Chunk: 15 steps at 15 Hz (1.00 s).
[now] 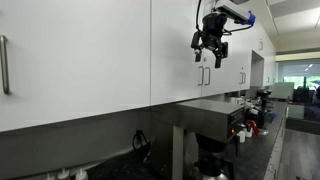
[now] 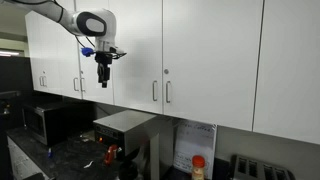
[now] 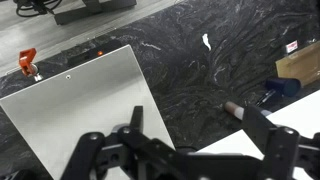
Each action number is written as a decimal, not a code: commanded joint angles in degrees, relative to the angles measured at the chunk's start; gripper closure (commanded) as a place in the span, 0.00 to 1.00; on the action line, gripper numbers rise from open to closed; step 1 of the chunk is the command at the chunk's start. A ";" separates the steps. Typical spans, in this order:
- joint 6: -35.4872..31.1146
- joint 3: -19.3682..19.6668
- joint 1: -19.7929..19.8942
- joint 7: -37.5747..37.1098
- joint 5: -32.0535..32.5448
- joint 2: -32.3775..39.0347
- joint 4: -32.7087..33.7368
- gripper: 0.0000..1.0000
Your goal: Open the cabinet, retrieve the sugar, and then close the cabinet door
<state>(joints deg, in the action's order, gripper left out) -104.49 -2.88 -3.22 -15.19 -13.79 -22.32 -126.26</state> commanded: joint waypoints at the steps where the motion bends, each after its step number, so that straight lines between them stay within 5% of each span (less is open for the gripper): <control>1: 0.14 -0.54 0.65 0.19 -0.20 0.02 0.10 0.00; 15: 1.77 1.31 1.68 4.00 2.19 -3.53 -1.66 0.00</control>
<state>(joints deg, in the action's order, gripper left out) -104.38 -2.56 -2.91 -14.44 -12.76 -22.97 -126.46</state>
